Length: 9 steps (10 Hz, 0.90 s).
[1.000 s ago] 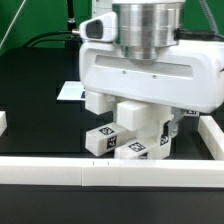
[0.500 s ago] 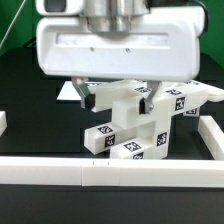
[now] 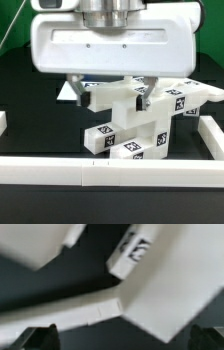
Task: Assemble chair
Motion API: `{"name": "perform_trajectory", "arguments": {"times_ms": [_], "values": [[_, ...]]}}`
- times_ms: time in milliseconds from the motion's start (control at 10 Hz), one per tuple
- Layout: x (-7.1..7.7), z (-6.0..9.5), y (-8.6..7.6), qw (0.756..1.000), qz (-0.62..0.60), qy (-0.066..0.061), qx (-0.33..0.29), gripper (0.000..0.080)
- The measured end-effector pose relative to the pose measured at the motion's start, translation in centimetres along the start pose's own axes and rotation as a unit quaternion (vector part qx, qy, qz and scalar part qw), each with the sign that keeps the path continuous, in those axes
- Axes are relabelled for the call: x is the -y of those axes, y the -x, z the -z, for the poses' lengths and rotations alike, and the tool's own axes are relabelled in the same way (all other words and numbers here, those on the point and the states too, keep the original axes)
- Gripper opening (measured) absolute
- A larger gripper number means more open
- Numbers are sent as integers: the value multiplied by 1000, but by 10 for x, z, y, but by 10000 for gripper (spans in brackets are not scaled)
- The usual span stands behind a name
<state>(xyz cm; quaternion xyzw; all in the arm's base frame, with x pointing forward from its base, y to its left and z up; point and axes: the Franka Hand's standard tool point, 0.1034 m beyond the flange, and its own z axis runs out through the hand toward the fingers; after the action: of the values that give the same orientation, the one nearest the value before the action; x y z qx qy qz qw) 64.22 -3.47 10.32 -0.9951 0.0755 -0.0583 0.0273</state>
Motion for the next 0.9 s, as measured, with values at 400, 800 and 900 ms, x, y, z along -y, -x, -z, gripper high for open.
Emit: {"name": "perform_trajectory", "arguments": {"times_ms": [400,800,900], "values": [[-19,22,9,996,84,-13,2,648],[-27,24,10,986,164,-13,1,648],[-36,31,17,978,210,-15,2,648]]}}
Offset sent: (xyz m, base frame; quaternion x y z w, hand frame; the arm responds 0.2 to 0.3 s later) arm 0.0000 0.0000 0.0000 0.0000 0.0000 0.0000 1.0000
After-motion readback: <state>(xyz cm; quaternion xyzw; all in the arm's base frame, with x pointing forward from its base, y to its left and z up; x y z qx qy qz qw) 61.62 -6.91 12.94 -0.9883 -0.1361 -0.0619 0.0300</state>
